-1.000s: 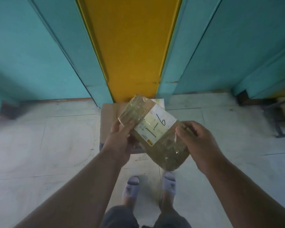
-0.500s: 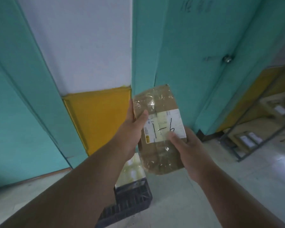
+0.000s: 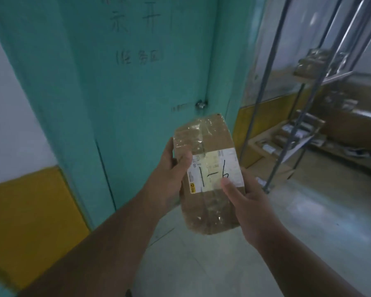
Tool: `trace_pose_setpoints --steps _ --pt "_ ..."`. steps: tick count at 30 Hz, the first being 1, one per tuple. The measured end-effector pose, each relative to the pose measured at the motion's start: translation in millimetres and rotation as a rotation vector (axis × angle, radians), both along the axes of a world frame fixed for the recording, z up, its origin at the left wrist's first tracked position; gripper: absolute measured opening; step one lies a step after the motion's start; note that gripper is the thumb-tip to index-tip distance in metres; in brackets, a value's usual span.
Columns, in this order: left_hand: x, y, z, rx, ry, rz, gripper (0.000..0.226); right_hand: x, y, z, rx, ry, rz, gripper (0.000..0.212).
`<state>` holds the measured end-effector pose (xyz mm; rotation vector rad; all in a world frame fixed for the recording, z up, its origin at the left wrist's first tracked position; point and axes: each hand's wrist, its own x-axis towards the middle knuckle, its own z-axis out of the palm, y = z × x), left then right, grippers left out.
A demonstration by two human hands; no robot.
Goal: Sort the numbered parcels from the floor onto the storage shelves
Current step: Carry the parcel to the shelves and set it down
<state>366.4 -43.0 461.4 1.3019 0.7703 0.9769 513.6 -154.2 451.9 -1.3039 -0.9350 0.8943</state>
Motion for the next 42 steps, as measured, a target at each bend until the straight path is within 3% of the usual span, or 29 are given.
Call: trace_pose_setpoints --steps 6,10,16,20,25,29,36,42 --pt "104 -1 -13 -0.034 -0.013 -0.080 0.048 102 5 11 0.008 0.033 -0.079 0.029" --pt "153 17 -31 -0.028 0.037 -0.254 0.070 150 29 -1 0.018 0.107 -0.165 0.028" --pt "255 77 -52 -0.087 0.069 -0.498 0.066 243 74 -10 -0.060 0.027 -0.308 0.025" --pt "339 93 -52 -0.061 0.125 -0.704 0.084 318 67 -2 -0.149 0.012 -0.442 0.021" --pt "448 92 -67 -0.003 0.244 -0.805 0.068 407 41 6 -0.177 -0.025 -0.558 0.032" --pt "531 62 -78 -0.069 0.224 -0.985 0.057 506 20 13 -0.125 -0.007 -0.723 0.030" --pt "672 28 -85 -0.011 0.284 -0.927 0.063 659 3 5 -0.128 -0.048 -0.748 0.015" --pt "758 51 -82 0.003 0.333 -0.814 0.044 762 38 1 -0.114 0.000 -0.676 0.013"
